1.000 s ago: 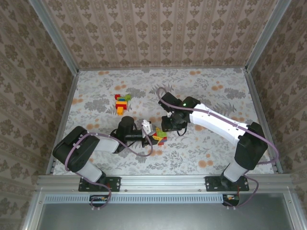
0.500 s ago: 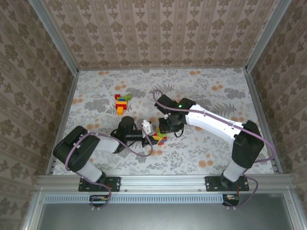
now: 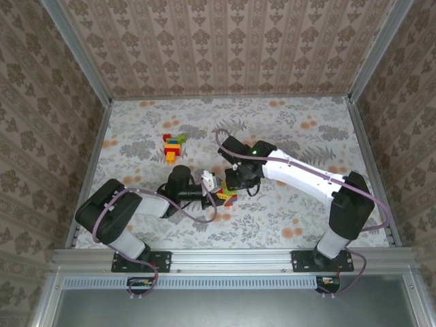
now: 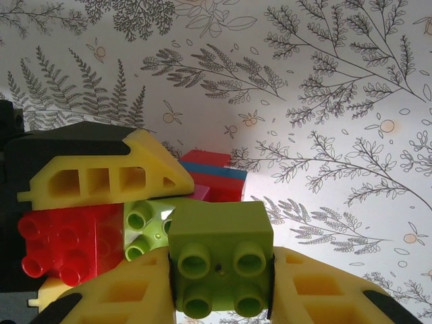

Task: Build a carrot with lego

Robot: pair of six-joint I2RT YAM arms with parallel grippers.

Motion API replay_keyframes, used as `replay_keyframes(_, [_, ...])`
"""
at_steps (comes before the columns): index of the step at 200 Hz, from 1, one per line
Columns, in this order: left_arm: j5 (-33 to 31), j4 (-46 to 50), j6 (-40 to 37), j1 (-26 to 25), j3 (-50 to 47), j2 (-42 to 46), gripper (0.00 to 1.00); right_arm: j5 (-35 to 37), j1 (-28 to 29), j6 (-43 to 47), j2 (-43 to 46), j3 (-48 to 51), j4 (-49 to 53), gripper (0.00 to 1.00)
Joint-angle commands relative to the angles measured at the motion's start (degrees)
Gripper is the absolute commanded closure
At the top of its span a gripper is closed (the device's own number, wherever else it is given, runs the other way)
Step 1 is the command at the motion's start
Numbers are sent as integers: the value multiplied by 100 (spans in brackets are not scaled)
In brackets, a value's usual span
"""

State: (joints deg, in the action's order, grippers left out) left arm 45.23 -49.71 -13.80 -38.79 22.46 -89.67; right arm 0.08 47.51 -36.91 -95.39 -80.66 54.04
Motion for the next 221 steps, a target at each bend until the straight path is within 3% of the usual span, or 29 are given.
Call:
replay_keyframes(1, [-66,155,-123,60,-57,-158,77,114,94,-150,-159,-25,255,75])
replay_keyframes(221, [-106,164,-133,46,-49,-204,77,504,229,-361,-171,118,438,74])
